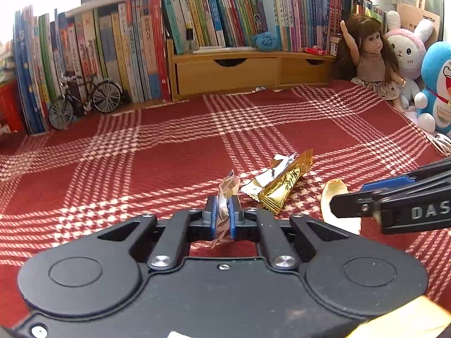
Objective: Collect trash
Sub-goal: 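Lift the clear wrapper and gold shell and carry them toward the bin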
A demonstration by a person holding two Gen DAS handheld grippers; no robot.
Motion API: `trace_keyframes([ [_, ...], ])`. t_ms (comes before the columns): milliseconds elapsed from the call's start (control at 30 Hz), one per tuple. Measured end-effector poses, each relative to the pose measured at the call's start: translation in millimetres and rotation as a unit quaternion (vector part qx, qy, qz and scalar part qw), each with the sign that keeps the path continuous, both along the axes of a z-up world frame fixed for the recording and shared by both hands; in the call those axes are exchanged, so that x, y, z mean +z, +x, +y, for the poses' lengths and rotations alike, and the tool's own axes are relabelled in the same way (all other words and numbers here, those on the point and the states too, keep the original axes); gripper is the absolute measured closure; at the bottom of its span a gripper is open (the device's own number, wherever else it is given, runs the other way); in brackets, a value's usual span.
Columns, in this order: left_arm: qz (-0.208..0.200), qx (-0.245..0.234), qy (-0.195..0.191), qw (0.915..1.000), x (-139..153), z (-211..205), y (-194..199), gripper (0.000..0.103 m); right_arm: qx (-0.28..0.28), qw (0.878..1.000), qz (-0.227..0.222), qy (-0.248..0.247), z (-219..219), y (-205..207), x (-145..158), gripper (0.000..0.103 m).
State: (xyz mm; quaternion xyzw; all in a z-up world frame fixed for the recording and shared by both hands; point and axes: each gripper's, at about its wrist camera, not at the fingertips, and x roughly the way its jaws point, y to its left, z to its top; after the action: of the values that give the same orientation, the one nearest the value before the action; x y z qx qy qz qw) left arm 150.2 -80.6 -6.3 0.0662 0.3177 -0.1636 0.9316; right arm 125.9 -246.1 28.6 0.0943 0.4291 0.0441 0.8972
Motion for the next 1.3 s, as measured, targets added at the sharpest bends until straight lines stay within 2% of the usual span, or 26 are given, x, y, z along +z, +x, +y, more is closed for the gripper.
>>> trace_keyframes([
  [100, -0.011, 0.002, 0.005, 0.9999, 6, 6, -7, 0.095, 0.013, 1.0, 0.003, -0.017, 14, 2, -5, 0.035],
  [200, -0.021, 0.002, 0.005, 0.9998, 11, 12, -14, 0.095, 0.025, 0.998, 0.009, -0.055, 29, 4, -13, 0.03],
  [300, -0.019, 0.001, -0.01, 0.9998, 17, 20, -20, 0.095, 0.041, 0.995, 0.001, -0.087, 42, 1, -22, 0.028],
  [333, -0.019, 0.0, -0.015, 0.9997, 18, 22, -22, 0.095, 0.048, 0.994, -0.004, -0.095, 45, -1, -23, 0.035],
  [367, -0.02, 0.0, -0.019, 0.9996, 20, 24, -25, 0.095, 0.052, 0.994, -0.01, -0.097, 46, -4, -22, 0.038],
  [433, -0.024, -0.003, -0.026, 0.9994, 25, 29, -33, 0.095, 0.054, 0.995, -0.016, -0.081, 43, -9, -19, 0.06],
  [600, -0.028, -0.011, -0.044, 0.9986, 35, 36, -49, 0.095, 0.052, 0.997, -0.021, -0.055, 31, -19, -13, 0.065],
  [633, -0.028, -0.013, -0.048, 0.9984, 37, 37, -53, 0.095, 0.053, 0.997, -0.022, -0.055, 30, -21, -12, 0.076],
  [667, -0.029, -0.015, -0.051, 0.9982, 38, 38, -57, 0.095, 0.054, 0.997, -0.023, -0.053, 29, -24, -10, 0.079],
  [867, -0.027, -0.026, -0.061, 0.9974, 44, 44, -83, 0.095, 0.068, 0.996, -0.025, -0.045, 27, -42, 0, 0.081],
  [967, -0.031, -0.03, -0.063, 0.997, 47, 48, -95, 0.095, 0.081, 0.995, -0.025, -0.048, 28, -52, 4, 0.059],
  [1033, -0.032, -0.031, -0.064, 0.997, 47, 50, -100, 0.095, 0.074, 0.995, -0.03, -0.058, 29, -52, 4, 0.039],
  [1167, -0.03, -0.031, -0.065, 0.997, 46, 54, -107, 0.094, 0.067, 0.994, -0.034, -0.073, 29, -41, -2, 0.033],
  [1233, -0.029, -0.029, -0.066, 0.997, 46, 56, -107, 0.094, 0.068, 0.993, -0.033, -0.087, 31, -33, -8, 0.024],
  [1300, -0.027, -0.026, -0.068, 0.997, 45, 59, -107, 0.094, 0.069, 0.993, -0.029, -0.093, 31, -27, -15, 0.024],
])
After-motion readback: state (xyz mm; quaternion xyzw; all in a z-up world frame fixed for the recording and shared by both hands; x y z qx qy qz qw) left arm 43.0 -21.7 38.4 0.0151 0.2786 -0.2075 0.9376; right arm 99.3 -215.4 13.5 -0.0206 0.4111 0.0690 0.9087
